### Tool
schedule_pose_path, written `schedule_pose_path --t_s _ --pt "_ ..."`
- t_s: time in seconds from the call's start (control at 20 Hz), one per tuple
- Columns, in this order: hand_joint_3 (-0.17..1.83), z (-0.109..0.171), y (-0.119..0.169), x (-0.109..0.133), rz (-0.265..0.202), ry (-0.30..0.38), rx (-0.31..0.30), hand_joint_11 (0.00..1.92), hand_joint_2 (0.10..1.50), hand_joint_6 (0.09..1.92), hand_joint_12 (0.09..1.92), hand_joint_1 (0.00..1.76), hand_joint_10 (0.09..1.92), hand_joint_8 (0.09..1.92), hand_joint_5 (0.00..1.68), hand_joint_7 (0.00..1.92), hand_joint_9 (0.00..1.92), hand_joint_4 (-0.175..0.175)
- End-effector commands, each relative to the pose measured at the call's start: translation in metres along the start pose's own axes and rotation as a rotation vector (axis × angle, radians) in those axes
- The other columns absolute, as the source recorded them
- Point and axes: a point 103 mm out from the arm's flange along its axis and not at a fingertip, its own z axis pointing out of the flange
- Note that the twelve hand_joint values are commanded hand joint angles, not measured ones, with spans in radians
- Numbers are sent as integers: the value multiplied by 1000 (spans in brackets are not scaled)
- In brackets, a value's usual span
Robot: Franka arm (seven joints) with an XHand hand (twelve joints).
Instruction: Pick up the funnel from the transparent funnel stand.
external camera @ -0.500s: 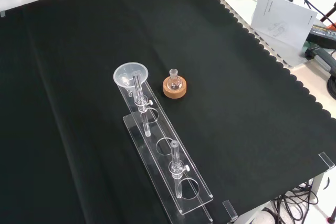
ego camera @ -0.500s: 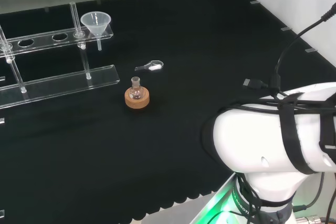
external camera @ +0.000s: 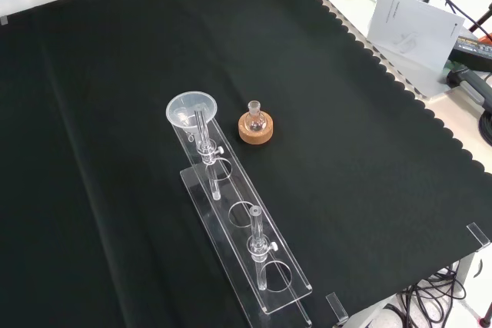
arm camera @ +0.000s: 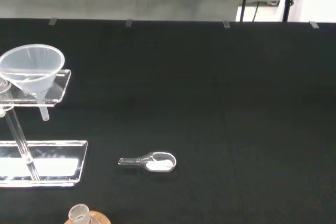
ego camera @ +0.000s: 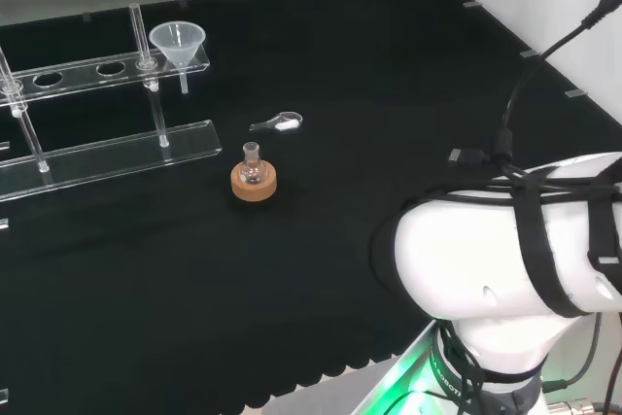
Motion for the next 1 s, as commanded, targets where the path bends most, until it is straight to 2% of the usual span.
schedule_pose_path --t_s 0.05,0.15,0.25,0.35,0.45,0.6,0.65,0.7,0.75,0.85,1.0 --pt "364 -8 -5 -4 28 21 -10 0 1197 87 1370 29 623 173 189 0 17 37" --pt "357 -6 -2 -9 24 16 -6 0 1199 87 1373 34 621 176 190 0 20 37" --pt "353 -2 3 -16 40 2 0 0 1200 87 1374 36 621 179 190 0 23 37" --pt "346 0 9 -6 52 -35 10 0 1201 87 1377 44 619 185 191 0 27 36" --pt "339 1 16 3 43 -48 9 0 1201 87 1379 51 618 191 190 0 30 35" --pt "326 6 35 20 19 -51 16 0 1199 87 1386 69 617 204 190 1 36 33" --pt "323 9 44 17 9 -49 14 0 1199 87 1388 72 617 208 190 3 39 32" --pt "321 11 51 26 -6 -43 9 0 1198 87 1389 74 618 211 190 5 43 31" --pt "318 15 60 34 -3 -44 6 0 1197 87 1393 79 620 216 191 8 49 31" --pt "308 22 78 52 -11 -77 21 0 1186 87 1397 106 626 228 195 18 63 29" --pt "286 37 102 58 -46 -61 30 0 1152 87 1385 181 637 255 210 38 86 20"
